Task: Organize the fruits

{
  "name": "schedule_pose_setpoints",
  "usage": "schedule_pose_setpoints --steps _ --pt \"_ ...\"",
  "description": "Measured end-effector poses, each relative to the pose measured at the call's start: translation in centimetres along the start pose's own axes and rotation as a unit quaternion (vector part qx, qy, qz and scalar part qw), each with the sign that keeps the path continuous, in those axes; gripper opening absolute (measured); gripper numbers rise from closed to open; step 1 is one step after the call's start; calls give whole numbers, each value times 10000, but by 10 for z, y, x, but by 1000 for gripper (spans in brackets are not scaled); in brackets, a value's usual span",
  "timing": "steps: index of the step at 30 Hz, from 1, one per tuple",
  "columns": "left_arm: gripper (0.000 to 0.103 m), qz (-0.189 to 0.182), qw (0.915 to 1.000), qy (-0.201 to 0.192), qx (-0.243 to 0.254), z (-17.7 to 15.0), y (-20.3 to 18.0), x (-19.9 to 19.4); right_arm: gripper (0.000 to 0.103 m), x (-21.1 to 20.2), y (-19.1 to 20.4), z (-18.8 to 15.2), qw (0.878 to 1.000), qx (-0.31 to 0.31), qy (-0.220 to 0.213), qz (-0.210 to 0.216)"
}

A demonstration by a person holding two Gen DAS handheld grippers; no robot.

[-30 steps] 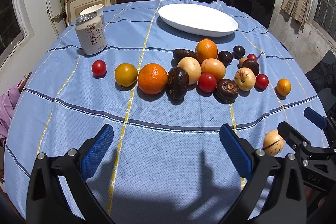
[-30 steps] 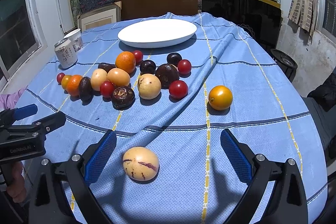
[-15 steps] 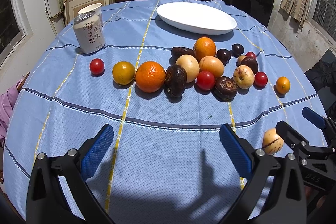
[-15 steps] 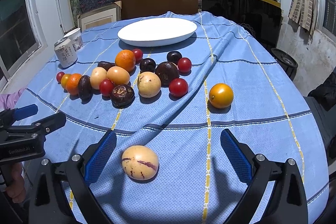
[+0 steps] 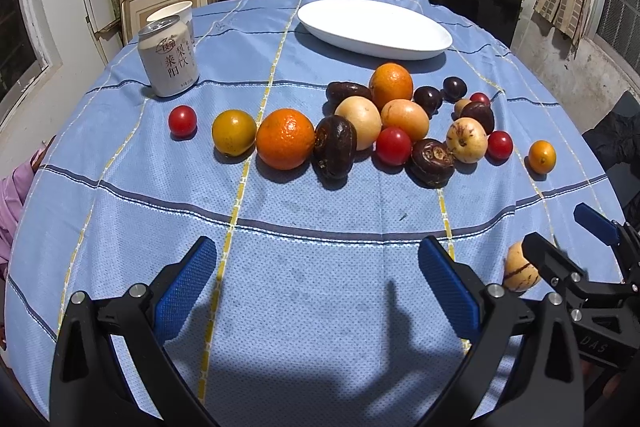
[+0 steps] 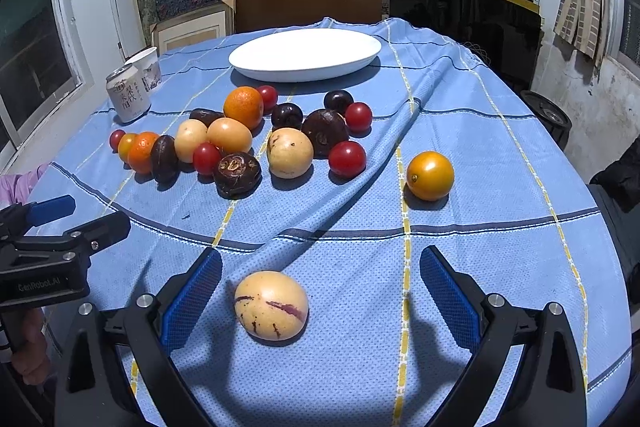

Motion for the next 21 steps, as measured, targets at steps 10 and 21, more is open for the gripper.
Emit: schedule_pose_setpoints --steps 10,21 --pt "99 -4 10000 -9 -19 0 0 0 100 1 1 0 9999 55 23 81" --pt "99 -13 10000 40 -8 0 0 4 100 3 -1 0 9999 81 78 107"
Point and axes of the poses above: each gripper's, at about its wrist camera, not at the fingertips, and x roughly the way its jaws point, y to its left, z to its top, the point moved 5 cm from there along x, roughly the way its jaws point, and after that the axes turned 11 degrees about -z, right-handed, at the moved point
